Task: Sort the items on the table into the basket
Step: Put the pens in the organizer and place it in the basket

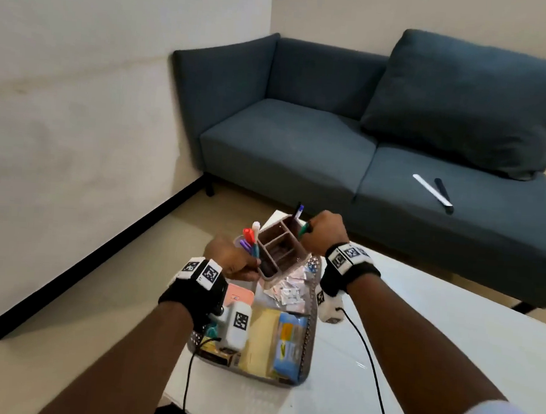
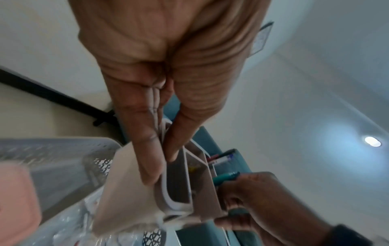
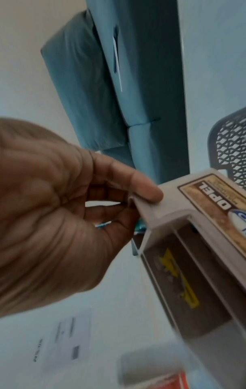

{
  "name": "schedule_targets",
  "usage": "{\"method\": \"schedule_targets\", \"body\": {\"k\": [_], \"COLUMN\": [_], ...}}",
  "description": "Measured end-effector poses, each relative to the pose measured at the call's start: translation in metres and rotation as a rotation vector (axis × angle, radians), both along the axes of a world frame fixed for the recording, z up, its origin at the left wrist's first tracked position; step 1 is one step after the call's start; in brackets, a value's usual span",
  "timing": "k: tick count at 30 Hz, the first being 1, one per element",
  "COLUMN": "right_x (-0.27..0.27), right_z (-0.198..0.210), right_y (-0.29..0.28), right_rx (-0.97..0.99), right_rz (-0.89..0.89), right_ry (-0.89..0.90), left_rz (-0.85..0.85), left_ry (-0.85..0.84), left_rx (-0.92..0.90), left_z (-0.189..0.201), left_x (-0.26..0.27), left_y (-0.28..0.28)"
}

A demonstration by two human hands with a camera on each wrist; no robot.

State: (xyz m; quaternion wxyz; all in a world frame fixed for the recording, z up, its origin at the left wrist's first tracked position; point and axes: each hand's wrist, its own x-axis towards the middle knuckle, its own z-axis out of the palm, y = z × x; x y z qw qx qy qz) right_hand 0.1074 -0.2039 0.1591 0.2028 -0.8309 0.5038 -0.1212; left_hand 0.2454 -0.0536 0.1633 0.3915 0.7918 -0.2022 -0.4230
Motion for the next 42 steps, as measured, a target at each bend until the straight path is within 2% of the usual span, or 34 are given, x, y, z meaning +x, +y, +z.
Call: {"method": "schedule_targets", "body": {"k": [4, 8, 16, 22, 28, 32, 37, 42], "right_x": [0.061, 0.096, 0.129, 0.131, 0.119, 0.107, 0.108, 0.094], "right_z": [-0.028, -0.065, -0.110, -0.130, -0.141, -0.160, -0.157, -0.151], "right_y": [-0.037, -0.056, -0.070, -0.065, -0.063, -0.054, -0.057, -0.056], "right_rx": [0.007, 0.041, -0.037, -0.023, 0.004, -0.063, -0.058, -0.037], "right_rz": [0.121, 0.216, 0.292, 0.257, 0.249, 0.327, 0.387, 0.385], "right_ry": [0.085, 0.127, 0.169, 0.107, 0.003, 0.054, 0.082, -0.056], "left_rz": [0.133, 0.207, 0.261, 0.249, 0.272, 0.287, 0.282, 0.241], "left_ry": [0.101, 0.290, 0.336, 0.341, 0.276, 0.279, 0.209, 0.095], "left_rx": [-0.047, -0.028, -0.019, -0.008, 0.003, 0.022, 0.053, 0.093], "left_z": [-0.035, -0.074, -0.114, -0.124, -0.129, -0.138, -0.141, -0.127], "left_x": [0.008, 0.017, 0.045, 0.051, 0.048, 0.043, 0.044, 0.048], "left_y": [-0.005, -0.023, -0.036, -0.033, -0.034, -0.033, -0.034, -0.027]}}
